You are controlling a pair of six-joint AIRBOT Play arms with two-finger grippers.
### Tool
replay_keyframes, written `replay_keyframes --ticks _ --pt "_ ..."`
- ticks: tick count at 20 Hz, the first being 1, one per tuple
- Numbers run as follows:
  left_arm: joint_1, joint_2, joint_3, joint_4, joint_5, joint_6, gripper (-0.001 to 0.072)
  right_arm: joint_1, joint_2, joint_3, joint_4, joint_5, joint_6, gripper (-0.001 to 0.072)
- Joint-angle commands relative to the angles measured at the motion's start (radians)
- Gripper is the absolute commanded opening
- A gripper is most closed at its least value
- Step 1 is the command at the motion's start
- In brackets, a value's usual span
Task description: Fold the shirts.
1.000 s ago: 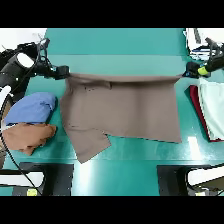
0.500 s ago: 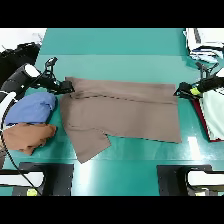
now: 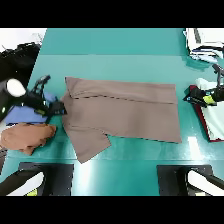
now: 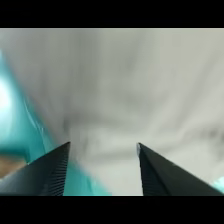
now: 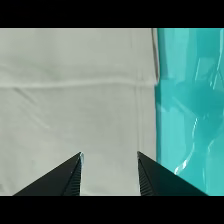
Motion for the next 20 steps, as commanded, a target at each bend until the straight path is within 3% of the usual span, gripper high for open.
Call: replay_keyframes --ticks 1,6,15,16,17,18,20 --pt "0.000 0.211 -0.246 -0.015 -0.038 -0.062 0.0502 0.007 0.054 -0.030 0.002 0.012 0.000 0.0398" --pt "0.000 0.268 -0.452 -0.177 0.088 -0.056 0.0502 0.064 0.053 -0.030 0.002 0.010 0.000 0.0381" --pt "-0.003 0.268 -0.539 -0.367 0.314 -0.031 0.0500 0.070 0.053 -0.030 0.032 0.023 0.000 0.0380" --pt "-0.003 0.268 -0.532 -0.388 0.317 -0.015 0.0394 0.064 0.053 -0.030 0.030 0.044 -0.002 0.0381" --pt "-0.003 0.268 -0.519 -0.401 0.315 0.007 0.0118 0.054 0.053 -0.031 0.021 0.072 -0.011 0.0381" --pt "-0.003 0.268 -0.499 -0.405 0.304 0.040 0.0026 0.034 0.053 -0.036 0.016 0.104 -0.023 0.0380" --pt "-0.003 0.268 -0.447 -0.401 0.270 0.040 0.0024 -0.032 0.073 -0.089 0.016 0.148 -0.026 0.0381"
